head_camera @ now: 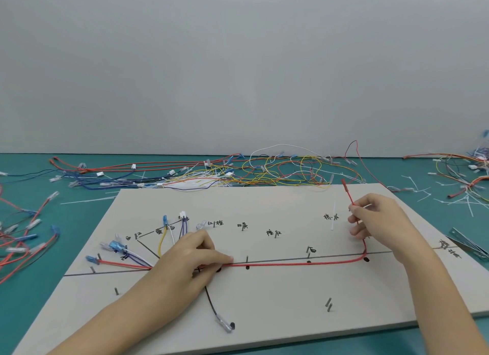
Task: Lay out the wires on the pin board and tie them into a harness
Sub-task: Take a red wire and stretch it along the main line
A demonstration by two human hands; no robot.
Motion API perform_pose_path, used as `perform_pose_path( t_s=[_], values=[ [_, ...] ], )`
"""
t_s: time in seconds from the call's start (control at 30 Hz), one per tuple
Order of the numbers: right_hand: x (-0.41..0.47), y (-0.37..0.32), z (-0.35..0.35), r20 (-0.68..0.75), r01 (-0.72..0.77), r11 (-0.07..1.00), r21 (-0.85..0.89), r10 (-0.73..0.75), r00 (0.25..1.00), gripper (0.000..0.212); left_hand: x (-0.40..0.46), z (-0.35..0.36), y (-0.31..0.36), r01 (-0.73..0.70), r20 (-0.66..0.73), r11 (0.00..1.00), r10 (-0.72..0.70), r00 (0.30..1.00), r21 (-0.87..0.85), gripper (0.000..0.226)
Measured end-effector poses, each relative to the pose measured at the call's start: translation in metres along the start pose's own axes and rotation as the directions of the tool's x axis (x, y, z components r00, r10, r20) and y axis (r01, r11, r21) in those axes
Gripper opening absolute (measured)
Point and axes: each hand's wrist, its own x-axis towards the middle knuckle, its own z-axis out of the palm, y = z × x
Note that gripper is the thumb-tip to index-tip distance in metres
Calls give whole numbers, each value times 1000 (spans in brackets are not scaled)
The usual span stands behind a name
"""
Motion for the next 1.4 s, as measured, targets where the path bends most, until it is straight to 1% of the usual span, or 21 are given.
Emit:
perform_pose_path(
  t_s=[0.13,0.17,0.23,0.3,0.47,0.67,1.0,1.17,1.4],
  values=[
    [6,5,6,6,7,999,-46,-6,1000,11,0,1,-2,-3,-32,1000,2,999,-12,32],
    [9,6,7,-13,14,998,-69,-15,1000,11,0,2,-2,-4,-30,1000,4,1000,-8,32],
    [15,8,8,-67,40,984,-171,-52,996,12,0,2,-3,-7,-24,1000,7,1000,1,30],
    [18,9,9,-113,23,966,-258,-54,992,15,0,2,-3,-9,-17,1000,9,1000,9,29],
    [23,15,14,-204,-44,939,-342,-28,979,18,1,2,-2,1,3,1000,-1,1000,15,27],
    [26,17,18,-235,-79,931,-355,-7,972,22,1,0,1,10,22,1000,-10,1000,25,23],
    [23,20,16,-284,-27,937,-347,-78,956,20,2,-2,3,22,43,1000,-23,999,21,23],
    [27,22,21,-260,-71,926,-371,-30,965,21,2,-3,3,22,50,999,-23,998,26,23],
    [30,26,23,-221,-73,901,-428,-26,975,20,1,-1,-1,12,46,999,-14,999,36,22]
  ],
)
